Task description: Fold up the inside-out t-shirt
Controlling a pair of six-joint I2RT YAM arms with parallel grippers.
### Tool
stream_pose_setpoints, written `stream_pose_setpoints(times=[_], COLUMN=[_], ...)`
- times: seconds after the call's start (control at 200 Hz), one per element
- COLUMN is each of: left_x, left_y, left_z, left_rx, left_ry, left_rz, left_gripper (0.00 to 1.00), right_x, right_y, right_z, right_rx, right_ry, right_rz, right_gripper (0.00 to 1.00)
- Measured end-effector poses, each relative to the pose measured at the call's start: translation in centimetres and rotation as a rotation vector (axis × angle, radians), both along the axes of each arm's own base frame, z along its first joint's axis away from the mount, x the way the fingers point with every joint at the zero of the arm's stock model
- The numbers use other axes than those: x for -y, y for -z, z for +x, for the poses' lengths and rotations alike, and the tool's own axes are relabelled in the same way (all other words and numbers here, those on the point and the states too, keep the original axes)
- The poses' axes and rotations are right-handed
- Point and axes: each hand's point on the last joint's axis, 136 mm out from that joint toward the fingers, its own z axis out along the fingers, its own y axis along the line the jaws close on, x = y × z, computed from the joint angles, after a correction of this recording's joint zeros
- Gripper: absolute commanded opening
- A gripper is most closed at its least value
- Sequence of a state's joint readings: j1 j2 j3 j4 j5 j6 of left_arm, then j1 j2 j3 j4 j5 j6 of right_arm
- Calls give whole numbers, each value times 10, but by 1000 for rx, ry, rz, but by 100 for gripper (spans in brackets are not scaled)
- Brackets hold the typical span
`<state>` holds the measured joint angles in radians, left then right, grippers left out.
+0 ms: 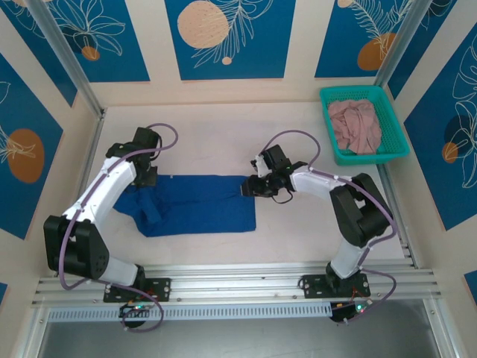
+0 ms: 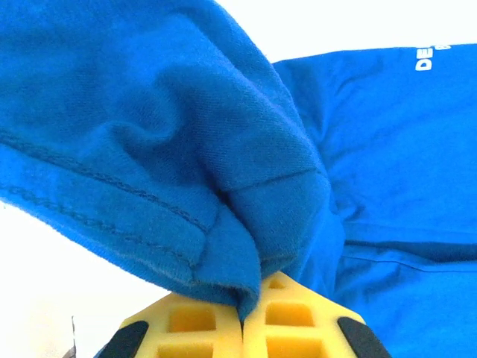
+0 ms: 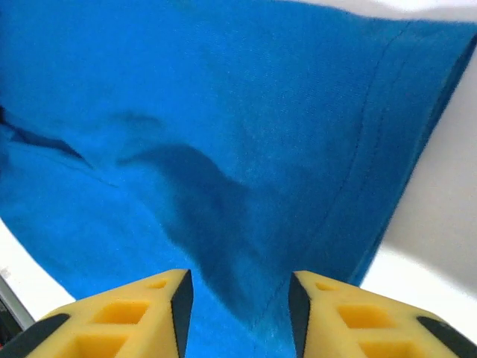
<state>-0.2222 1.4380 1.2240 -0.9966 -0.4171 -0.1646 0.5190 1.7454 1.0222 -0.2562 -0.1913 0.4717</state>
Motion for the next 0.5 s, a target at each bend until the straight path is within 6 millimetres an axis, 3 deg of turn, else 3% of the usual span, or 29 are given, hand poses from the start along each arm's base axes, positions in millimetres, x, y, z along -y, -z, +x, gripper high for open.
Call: stream_pose_setpoints(times=[0.215,0.41,0.5], left_x=[34,86,122], left_y=[0,-2,8], left_z=[-7,-5,0], left_rx=[-6,-5,-24], left_ry=[68,135,164], left_rz=[-53,-104,-128], left_gripper=[0,0,20], right_x=[-1,-3,-1], right_y=[30,27,26], right_z=[3,7,8], right_rx=[-70,-65,-68], right_ry=[5,6,12], right_rz=[-54,-51,-48], right_gripper=[32,38,45])
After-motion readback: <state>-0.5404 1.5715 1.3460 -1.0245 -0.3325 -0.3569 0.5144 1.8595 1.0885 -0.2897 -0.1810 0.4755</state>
